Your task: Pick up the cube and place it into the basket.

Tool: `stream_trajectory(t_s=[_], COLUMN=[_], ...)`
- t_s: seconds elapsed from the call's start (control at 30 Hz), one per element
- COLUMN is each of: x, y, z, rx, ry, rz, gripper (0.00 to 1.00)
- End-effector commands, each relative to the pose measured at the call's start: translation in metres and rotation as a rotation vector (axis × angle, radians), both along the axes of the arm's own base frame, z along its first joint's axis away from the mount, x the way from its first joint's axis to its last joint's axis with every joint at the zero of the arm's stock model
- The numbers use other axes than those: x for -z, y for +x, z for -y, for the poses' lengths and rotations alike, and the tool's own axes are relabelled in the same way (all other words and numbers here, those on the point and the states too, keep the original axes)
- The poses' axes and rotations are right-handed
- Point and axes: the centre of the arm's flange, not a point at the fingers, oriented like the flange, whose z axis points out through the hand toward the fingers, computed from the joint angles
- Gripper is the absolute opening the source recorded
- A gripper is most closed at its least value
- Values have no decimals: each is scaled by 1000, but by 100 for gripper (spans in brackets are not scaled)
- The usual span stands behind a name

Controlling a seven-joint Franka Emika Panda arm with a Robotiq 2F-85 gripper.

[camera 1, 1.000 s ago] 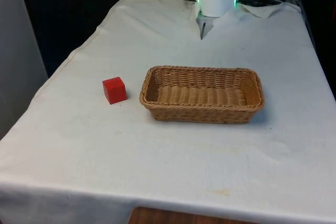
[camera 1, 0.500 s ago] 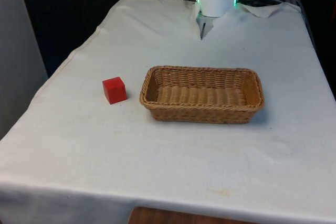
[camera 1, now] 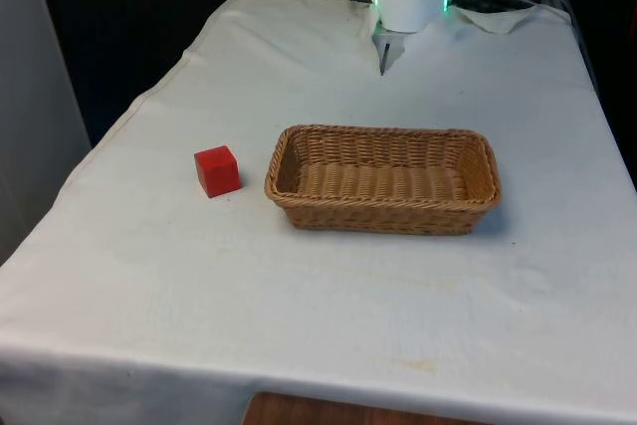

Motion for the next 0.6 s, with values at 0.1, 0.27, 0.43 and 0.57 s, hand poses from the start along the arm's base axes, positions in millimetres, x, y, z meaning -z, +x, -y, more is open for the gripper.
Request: stream_trajectory(t_s=[0.1,0.27,0.43,0.57], x=[3,5,7,8], y=[2,2,3,4], z=[1,1,1,1], rx=[38,64,94,120], ry=[-5,-6,-8,-9], rz=[13,16,22,27], gripper=[100,100,100,100])
